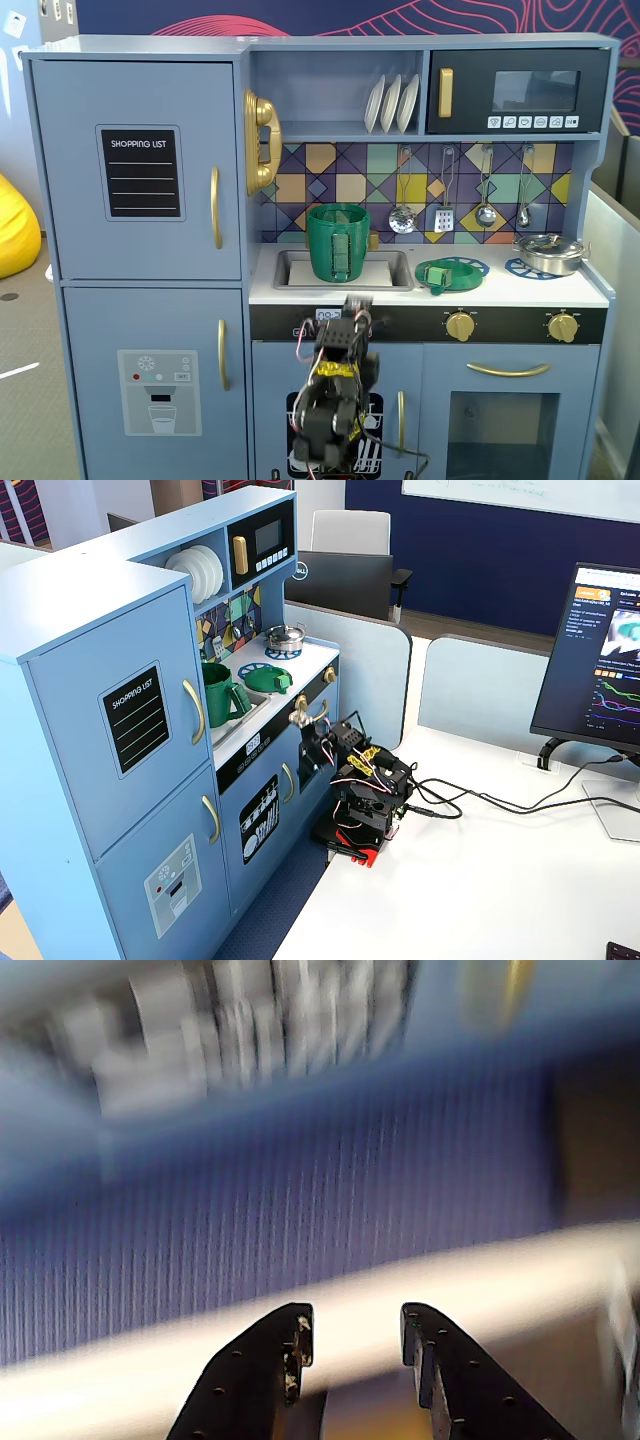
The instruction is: Pick up the lid from the counter and put it on the green recipient
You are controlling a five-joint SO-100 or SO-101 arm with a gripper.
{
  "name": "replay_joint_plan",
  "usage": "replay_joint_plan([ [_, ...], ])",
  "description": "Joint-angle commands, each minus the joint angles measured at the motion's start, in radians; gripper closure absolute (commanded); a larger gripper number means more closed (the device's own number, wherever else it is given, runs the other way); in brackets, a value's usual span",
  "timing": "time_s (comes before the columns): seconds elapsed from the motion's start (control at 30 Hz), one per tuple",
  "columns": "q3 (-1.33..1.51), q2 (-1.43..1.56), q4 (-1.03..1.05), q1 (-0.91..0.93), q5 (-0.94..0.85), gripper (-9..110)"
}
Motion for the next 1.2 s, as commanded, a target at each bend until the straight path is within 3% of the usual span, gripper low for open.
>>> replay_joint_plan([
  [0.0, -0.164, -0.081, -0.222, 0.115, -0.048, 101],
  [0.27, -0.163, -0.147, -0.670, 0.258, -0.152, 97],
  [0.57, -0.091, -0.218, -1.078, 0.368, -0.075, 71],
  [0.87, -0.179, -0.380, -1.210, 0.390, -0.026, 60],
  [1.17, -0.344, -0.615, -1.276, 0.408, -0.026, 59],
])
